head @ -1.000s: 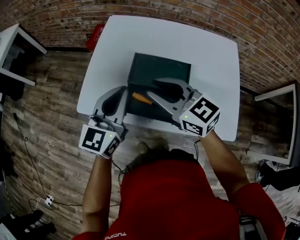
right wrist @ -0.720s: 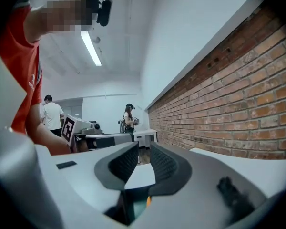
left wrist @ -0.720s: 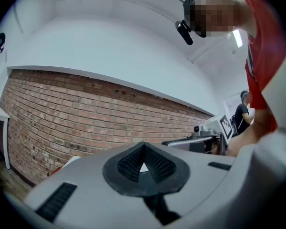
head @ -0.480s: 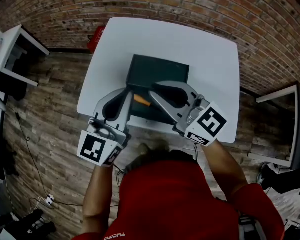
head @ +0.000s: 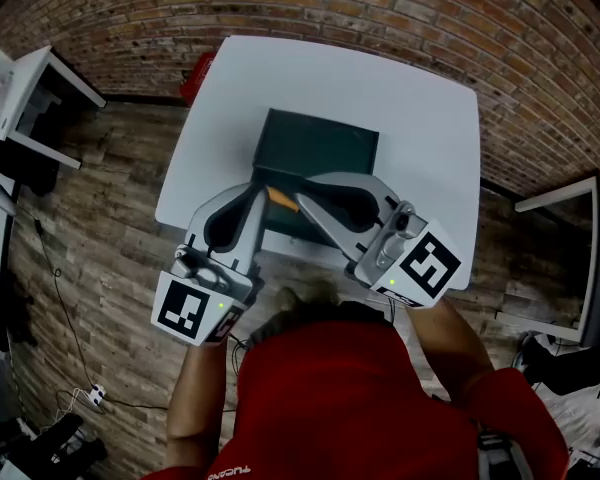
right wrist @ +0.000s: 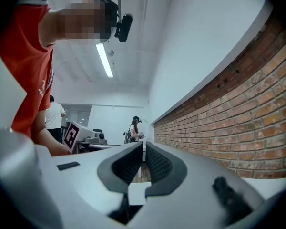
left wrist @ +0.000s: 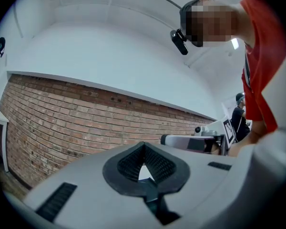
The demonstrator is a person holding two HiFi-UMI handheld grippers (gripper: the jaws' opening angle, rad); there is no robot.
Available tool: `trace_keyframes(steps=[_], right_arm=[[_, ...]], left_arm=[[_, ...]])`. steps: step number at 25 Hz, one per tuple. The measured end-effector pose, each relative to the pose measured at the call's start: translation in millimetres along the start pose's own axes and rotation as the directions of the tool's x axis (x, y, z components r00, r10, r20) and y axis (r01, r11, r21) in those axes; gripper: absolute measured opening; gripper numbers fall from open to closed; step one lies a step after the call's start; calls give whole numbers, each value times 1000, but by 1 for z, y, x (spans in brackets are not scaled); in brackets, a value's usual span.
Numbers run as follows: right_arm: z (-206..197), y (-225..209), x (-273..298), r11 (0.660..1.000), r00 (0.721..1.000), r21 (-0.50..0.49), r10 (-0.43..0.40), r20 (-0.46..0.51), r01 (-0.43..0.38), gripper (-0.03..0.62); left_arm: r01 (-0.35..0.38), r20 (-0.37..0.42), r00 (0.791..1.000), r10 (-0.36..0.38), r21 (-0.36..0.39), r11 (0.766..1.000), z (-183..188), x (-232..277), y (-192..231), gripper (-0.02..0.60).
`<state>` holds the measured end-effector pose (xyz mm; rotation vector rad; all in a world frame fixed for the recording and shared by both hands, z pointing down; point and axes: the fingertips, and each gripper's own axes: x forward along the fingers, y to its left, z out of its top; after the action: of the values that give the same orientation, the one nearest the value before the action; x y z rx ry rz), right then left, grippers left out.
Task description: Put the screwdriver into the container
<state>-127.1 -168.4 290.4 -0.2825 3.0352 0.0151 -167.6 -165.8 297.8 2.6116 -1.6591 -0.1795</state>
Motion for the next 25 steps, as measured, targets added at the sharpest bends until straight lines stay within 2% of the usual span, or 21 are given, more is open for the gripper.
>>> trace_keyframes(steps=[10, 18, 25], right_arm=[[3, 1, -2, 999, 1000, -32, -10, -15, 10, 31], [-5, 2, 0, 999, 999, -25, -27, -34, 26, 31], [-10, 4, -1, 999, 998, -17, -32, -49, 31, 31]], left_arm=[[5, 9, 1000, -5, -1, 1000, 4, -4, -9, 12], [12, 30, 999, -12, -9, 1000, 9, -9, -10, 12], [10, 15, 1000, -10, -4, 1000, 6, -12, -10, 12]])
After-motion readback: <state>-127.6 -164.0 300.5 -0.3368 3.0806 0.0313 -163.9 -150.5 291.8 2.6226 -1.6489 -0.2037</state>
